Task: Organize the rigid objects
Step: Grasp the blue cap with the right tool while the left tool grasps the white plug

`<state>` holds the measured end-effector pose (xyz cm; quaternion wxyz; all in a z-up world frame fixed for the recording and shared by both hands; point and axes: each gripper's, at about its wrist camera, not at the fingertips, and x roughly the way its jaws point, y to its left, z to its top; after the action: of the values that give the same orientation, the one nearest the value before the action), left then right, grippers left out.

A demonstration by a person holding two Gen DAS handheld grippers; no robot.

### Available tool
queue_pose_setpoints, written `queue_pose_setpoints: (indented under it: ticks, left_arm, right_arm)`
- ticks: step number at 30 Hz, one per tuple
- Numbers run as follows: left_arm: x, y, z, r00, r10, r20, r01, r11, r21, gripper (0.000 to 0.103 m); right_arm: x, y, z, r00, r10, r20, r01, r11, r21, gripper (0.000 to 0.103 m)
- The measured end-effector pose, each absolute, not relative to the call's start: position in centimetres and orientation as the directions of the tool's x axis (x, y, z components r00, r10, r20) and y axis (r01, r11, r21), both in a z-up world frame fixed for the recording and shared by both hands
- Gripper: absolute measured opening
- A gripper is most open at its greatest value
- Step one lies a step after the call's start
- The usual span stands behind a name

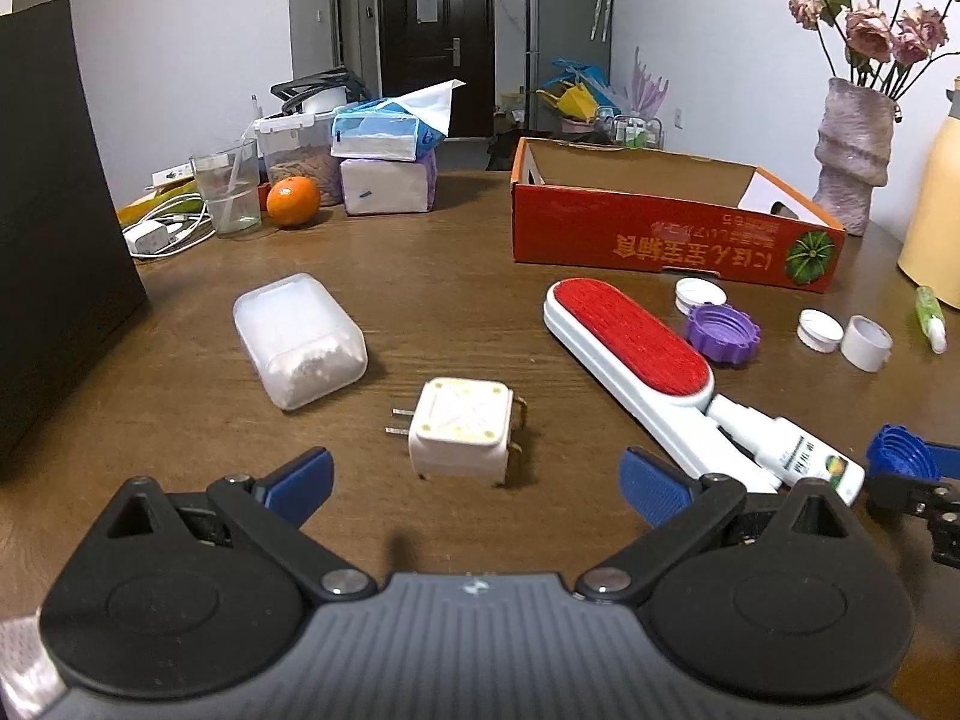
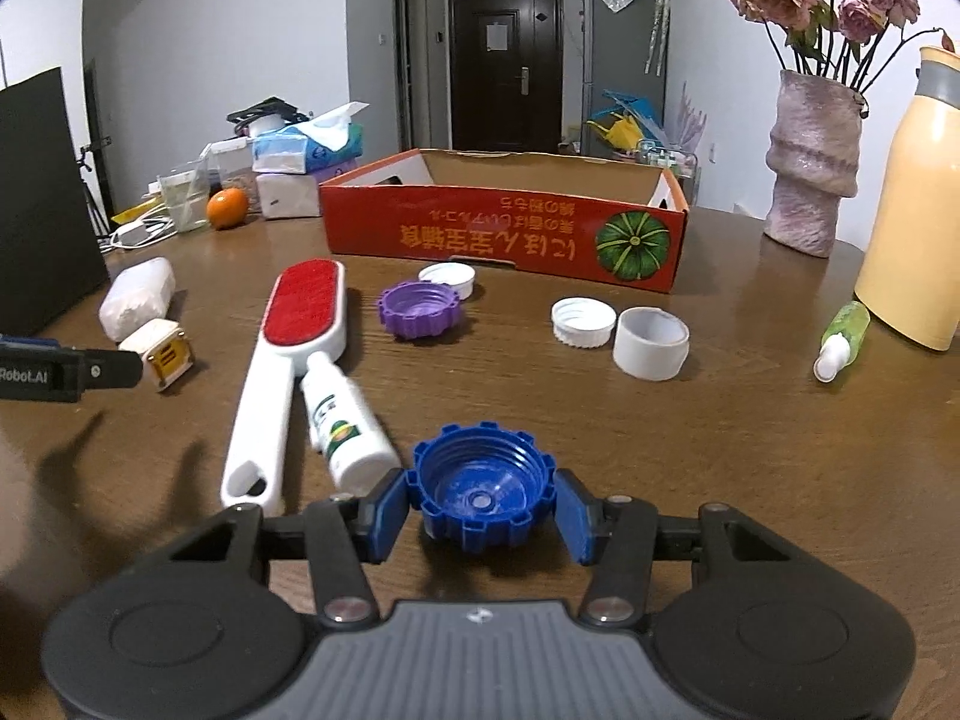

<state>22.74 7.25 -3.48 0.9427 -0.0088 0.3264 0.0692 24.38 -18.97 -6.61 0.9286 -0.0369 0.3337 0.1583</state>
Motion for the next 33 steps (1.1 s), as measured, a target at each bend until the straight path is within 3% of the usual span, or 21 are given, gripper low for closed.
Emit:
queue_pose_setpoints:
  ticks: [16,23,27,33]
  left_arm:
    - [27.2,8.5,-5.2,0.757,0.136,-0.639,-0.145,0.989,0.038,0.103]
    - [27.6,9.1,-5.7,0.746,0.138,-0.652,-0.162,0.986,0.022,0.088]
    - [27.6,9.1,-5.9,0.745,0.122,-0.656,-0.147,0.989,0.016,0.07]
    - [27.5,8.9,-6.0,0.749,0.125,-0.651,-0.137,0.99,0.032,0.069]
  right_arm:
    - [28.3,-19.1,-6.7,0.76,0.243,-0.603,-0.269,0.962,0.049,0.051]
    - [28.5,-18.7,-7.1,0.765,0.252,-0.593,-0.275,0.96,0.054,0.051]
    - [28.5,-18.7,-7.1,0.764,0.252,-0.594,-0.274,0.96,0.055,0.051]
    - [28.4,-18.7,-7.3,0.765,0.251,-0.593,-0.271,0.961,0.056,0.051]
